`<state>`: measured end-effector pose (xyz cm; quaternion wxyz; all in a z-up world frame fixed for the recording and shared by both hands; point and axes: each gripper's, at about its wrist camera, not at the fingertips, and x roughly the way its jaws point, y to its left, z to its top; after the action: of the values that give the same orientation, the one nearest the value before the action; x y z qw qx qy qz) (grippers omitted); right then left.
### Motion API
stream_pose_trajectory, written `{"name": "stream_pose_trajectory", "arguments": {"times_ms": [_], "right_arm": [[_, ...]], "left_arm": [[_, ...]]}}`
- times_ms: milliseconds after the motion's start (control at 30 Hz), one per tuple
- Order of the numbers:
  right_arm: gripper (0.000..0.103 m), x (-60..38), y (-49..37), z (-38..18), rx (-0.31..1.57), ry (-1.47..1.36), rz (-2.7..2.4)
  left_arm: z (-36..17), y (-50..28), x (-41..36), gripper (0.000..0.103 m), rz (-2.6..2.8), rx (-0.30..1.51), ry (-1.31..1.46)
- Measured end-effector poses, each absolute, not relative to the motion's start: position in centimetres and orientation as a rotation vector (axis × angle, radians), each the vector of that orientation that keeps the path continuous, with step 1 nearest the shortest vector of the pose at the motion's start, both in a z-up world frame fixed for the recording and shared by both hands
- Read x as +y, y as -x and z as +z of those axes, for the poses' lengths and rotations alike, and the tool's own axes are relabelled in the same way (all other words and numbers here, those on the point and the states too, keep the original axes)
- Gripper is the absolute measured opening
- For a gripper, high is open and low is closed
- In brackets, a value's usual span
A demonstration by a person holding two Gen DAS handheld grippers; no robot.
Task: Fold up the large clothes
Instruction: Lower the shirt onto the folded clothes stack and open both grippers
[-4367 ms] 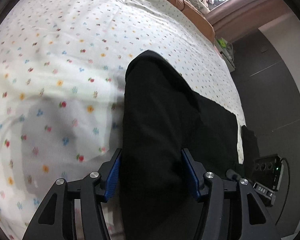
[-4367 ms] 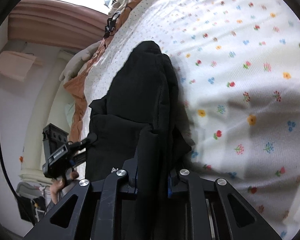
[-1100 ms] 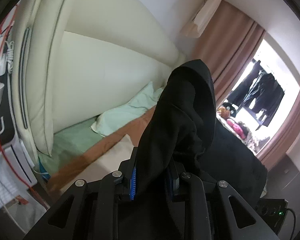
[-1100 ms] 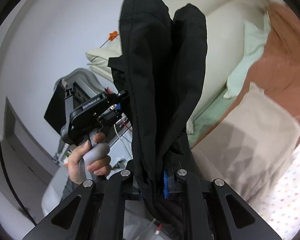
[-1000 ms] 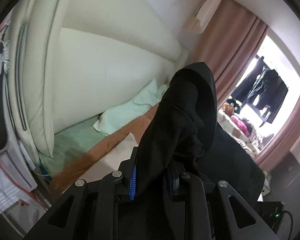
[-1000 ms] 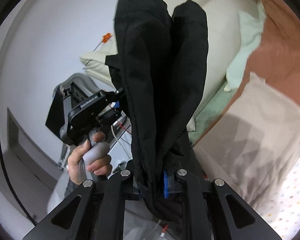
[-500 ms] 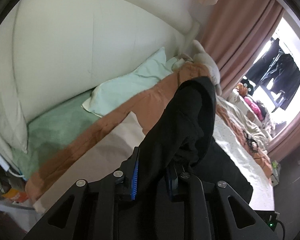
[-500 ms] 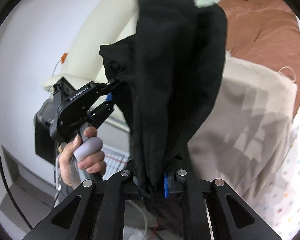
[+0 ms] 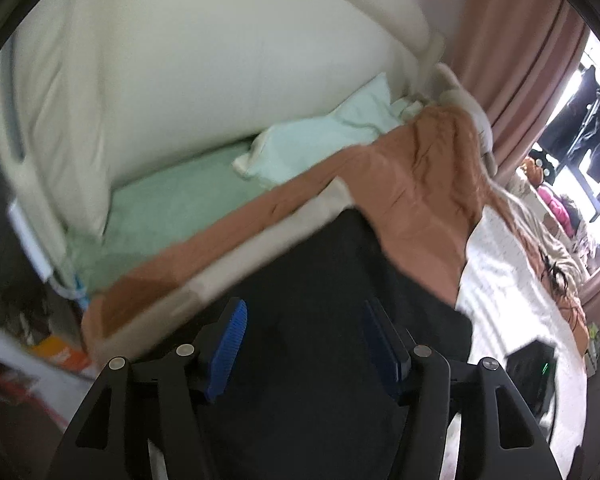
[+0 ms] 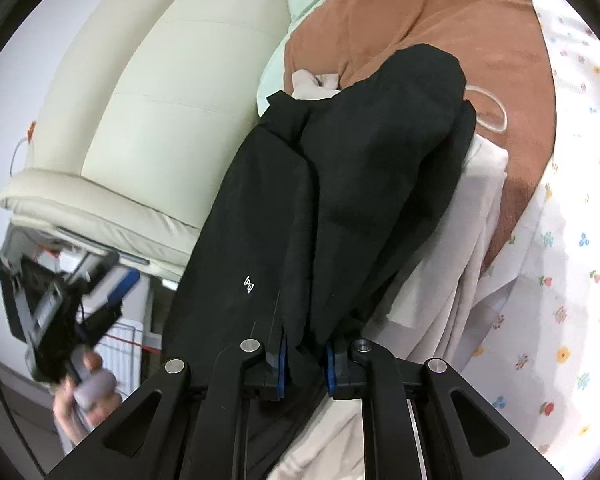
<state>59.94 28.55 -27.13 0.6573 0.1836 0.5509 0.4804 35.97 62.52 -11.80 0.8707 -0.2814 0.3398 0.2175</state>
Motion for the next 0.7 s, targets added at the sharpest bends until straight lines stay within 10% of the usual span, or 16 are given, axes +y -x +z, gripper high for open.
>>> {"name": "stream_pose_trajectory", "arguments": {"times_ms": [700], "right_arm": [[0.025, 27.1, -59.7, -25.5, 1.236, -0.267, 0.972]], "left_arm": [[-18.1, -31.8, 55.2, 0.062, 0.498, 0.827, 0.498]]}}
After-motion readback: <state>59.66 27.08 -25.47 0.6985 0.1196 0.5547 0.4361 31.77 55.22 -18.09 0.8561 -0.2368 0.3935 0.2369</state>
